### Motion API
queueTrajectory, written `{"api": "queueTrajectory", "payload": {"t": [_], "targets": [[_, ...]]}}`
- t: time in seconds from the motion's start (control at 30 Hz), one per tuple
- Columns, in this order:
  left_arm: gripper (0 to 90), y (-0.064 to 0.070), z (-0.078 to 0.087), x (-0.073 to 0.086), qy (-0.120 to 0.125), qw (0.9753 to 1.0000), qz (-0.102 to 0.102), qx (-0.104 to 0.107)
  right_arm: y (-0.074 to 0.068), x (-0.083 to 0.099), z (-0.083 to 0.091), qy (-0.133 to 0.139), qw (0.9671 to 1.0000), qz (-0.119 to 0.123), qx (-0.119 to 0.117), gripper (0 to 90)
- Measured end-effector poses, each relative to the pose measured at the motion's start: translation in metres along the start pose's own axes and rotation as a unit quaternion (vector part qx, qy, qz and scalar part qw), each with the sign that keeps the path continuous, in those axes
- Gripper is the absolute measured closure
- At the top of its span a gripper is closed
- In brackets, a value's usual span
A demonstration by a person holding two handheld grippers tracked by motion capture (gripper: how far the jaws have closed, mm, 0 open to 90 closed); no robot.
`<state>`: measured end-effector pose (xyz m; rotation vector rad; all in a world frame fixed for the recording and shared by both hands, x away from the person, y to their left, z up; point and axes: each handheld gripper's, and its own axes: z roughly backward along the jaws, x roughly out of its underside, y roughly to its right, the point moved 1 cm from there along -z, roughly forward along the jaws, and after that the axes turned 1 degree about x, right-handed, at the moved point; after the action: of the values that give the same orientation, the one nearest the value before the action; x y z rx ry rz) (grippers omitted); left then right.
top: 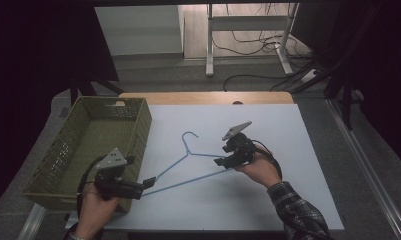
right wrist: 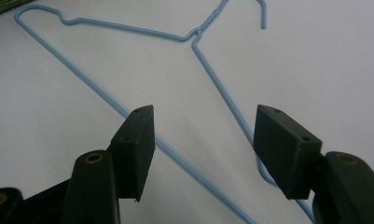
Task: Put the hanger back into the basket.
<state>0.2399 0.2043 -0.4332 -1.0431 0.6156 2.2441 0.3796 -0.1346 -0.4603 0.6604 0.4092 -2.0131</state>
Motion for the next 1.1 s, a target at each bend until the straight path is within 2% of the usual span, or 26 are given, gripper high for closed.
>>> {"api": "queueTrajectory", "payload": {"t": [0.03, 0.07, 0.13, 0.17, 0.23, 0.3, 0.37, 0.43, 0.53, 0.63, 0.77, 0.83, 0.93, 1.1], "targets": [[0.0, 0.003, -0.003, -0.002, -0.003, 1.0000, -0.006, -0.006, 0.000, -0.001, -0.002, 0.000, 1.0000, 0.003, -0.003, 40.5], [0.0, 0.005, -0.005, -0.004, -0.001, 1.0000, -0.005, -0.003, 0.001, -0.002, -0.003, -0.002, 1.0000, 0.007, -0.004, 42.3], [0.0, 0.011, -0.011, -0.008, 0.002, 0.9996, 0.012, 0.025, 0.001, -0.005, -0.007, -0.006, 0.9998, 0.016, -0.009, 43.7], [0.0, 0.014, -0.015, -0.009, 0.001, 0.9996, 0.007, 0.029, 0.002, -0.006, -0.010, -0.008, 0.9997, 0.019, -0.012, 44.6], [0.0, 0.021, -0.024, -0.012, -0.007, 0.9997, -0.012, 0.018, 0.002, -0.009, -0.014, -0.013, 0.9995, 0.023, -0.016, 47.7], [0.0, 0.025, -0.034, -0.013, -0.013, 0.9996, -0.017, 0.019, 0.004, -0.011, -0.019, -0.017, 0.9993, 0.026, -0.022, 49.4], [0.0, 0.028, -0.045, -0.014, -0.010, 0.9995, -0.018, 0.025, 0.005, -0.015, -0.023, -0.023, 0.9989, 0.030, -0.026, 52.1], [0.0, 0.030, -0.056, -0.014, -0.016, 0.9990, -0.028, 0.030, 0.008, -0.018, -0.028, -0.023, 0.9986, 0.039, -0.028, 54.4], [0.0, 0.030, -0.074, -0.012, -0.024, 0.9986, -0.039, 0.025, 0.011, -0.022, -0.037, -0.028, 0.9980, 0.050, -0.027, 58.6], [0.0, 0.026, -0.089, -0.007, -0.026, 0.9985, -0.034, 0.033, 0.015, -0.026, -0.048, -0.030, 0.9972, 0.062, -0.028, 62.8], [0.0, 0.021, -0.103, 0.004, -0.042, 0.9983, -0.033, 0.025, 0.018, -0.029, -0.065, -0.039, 0.9956, 0.078, -0.034, 67.5], [0.0, 0.018, -0.107, 0.007, -0.050, 0.9981, -0.032, 0.019, 0.020, -0.029, -0.074, -0.044, 0.9944, 0.090, -0.033, 70.3], [0.0, 0.015, -0.109, 0.010, -0.052, 0.9981, -0.024, 0.022, 0.024, -0.030, -0.084, -0.051, 0.9929, 0.101, -0.038, 74.5], [0.0, 0.013, -0.110, 0.011, -0.054, 0.9981, -0.020, 0.023, 0.026, -0.031, -0.093, -0.051, 0.9916, 0.111, -0.043, 78.0]]}}
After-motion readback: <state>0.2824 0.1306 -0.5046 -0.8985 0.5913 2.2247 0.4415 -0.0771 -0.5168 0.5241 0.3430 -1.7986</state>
